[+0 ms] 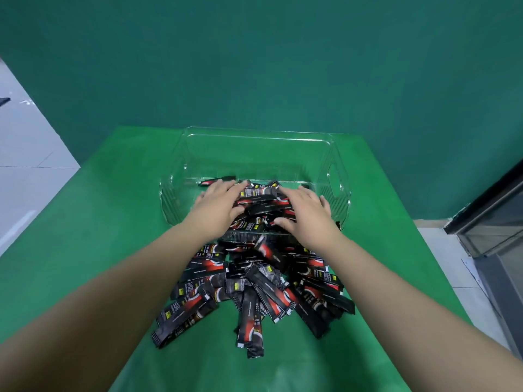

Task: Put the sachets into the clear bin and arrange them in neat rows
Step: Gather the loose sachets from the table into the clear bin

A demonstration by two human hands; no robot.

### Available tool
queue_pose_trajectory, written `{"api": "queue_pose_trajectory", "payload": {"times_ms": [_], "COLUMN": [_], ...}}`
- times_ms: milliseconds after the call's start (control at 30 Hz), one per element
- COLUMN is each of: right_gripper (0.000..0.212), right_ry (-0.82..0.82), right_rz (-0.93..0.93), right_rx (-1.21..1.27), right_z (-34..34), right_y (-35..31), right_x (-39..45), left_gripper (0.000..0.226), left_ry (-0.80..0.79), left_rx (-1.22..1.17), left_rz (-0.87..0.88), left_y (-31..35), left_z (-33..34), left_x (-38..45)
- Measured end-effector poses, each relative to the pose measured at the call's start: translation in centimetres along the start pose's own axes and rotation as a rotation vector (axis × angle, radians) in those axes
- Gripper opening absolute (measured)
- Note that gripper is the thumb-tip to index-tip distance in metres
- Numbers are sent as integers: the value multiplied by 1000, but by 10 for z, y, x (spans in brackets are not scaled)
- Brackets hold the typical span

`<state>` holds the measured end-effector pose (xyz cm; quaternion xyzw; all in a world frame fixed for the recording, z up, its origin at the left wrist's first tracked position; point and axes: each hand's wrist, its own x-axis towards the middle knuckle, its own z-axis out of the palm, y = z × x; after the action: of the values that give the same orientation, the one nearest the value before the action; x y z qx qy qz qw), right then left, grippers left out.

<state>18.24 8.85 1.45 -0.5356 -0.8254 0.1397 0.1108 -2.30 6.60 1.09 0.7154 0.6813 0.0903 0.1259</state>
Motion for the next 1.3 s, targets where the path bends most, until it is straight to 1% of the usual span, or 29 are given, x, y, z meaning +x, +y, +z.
{"api": "queue_pose_trajectory", "payload": {"times_ms": [167, 233, 267, 333, 400, 500, 567, 667, 833, 1000, 1133, 1300], "right_gripper": [48, 44, 45, 58, 78, 113, 124, 121, 122, 124, 126, 132], "right_ry": [172, 201, 193, 135, 34, -114, -186, -253, -289, -315, -326, -305], "right_rz": [-141, -162, -162, -143, -106, -79, -66, -32, -18, -38, -30, 33], "right_rx": [91, 109, 97, 53, 25, -19, -64, -80, -109, -145, -162, -138], "right_z": [23, 33, 38, 45, 50, 58, 62, 64, 68, 68, 65, 59], "right_y": [15, 24, 28, 38, 48, 62, 66, 64, 58, 59, 57, 52], "right_x": [-46, -63, -71, -87, -99, -114, -120, -129, -133, -119, -103, -96], "left_gripper": [54, 53, 54, 62, 77, 97, 104, 113, 122, 131, 127, 110], "left_ry": [39, 28, 13, -31, -90, -164, -211, -259, -243, -249, -263, -190], "left_rx": [-29, -24, -10, 34, 63, 99, 137, 162, 130, 119, 104, 135], "left_rz": [145, 189, 204, 231, 235, 198, 142, 44, -29, -16, -25, -54], "left_y": [-16, -21, -24, -30, -38, -52, -60, -66, -69, -69, -59, -57], "left_z": [16, 23, 27, 35, 44, 59, 66, 71, 78, 80, 76, 74], "left_x": [-38, -55, -63, -78, -91, -106, -112, -120, -130, -118, -103, -98]}}
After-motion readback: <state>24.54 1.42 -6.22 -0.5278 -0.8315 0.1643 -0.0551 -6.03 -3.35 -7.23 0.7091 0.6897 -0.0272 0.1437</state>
